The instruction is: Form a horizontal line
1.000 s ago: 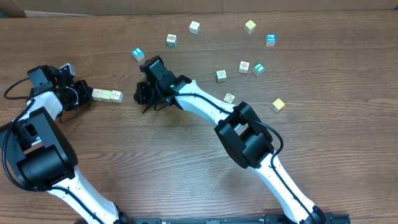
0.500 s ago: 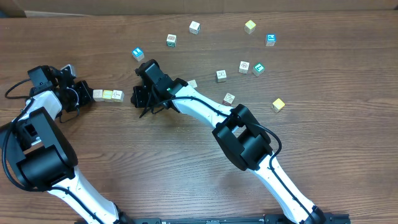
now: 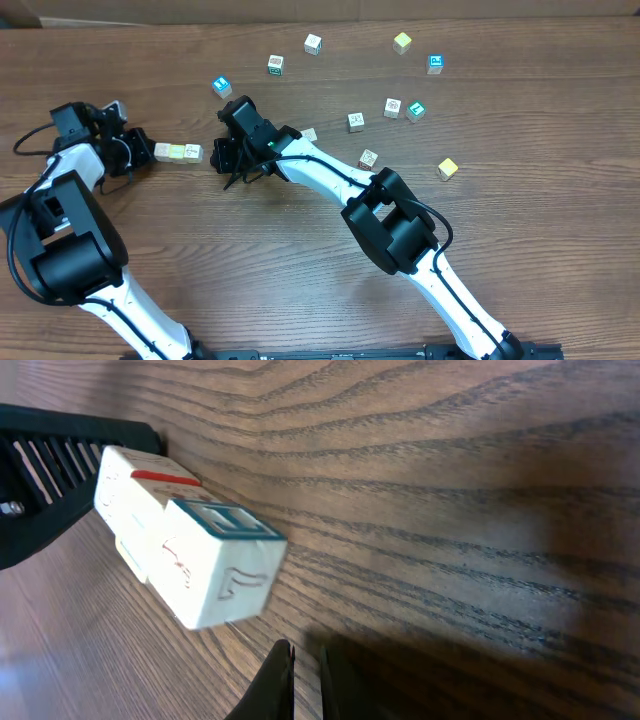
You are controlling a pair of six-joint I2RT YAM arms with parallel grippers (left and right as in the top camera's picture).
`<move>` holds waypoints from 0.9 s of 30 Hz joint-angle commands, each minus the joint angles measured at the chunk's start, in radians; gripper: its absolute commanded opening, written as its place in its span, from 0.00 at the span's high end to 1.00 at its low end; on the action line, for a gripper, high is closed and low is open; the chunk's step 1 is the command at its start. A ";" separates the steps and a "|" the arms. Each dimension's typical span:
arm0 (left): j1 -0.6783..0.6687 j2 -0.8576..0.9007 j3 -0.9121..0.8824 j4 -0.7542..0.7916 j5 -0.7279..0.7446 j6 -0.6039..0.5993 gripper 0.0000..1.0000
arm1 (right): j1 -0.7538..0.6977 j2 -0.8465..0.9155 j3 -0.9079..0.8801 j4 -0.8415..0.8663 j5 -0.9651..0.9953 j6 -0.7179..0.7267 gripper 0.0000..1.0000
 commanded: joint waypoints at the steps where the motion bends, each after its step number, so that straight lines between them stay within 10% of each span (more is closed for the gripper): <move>1: -0.033 0.031 -0.026 -0.014 -0.024 0.005 0.94 | 0.001 0.033 -0.018 -0.031 0.056 -0.008 0.92; 27: -0.018 0.031 -0.025 -0.046 -0.332 -0.094 0.95 | -0.011 0.033 -0.018 -0.061 0.056 -0.008 0.92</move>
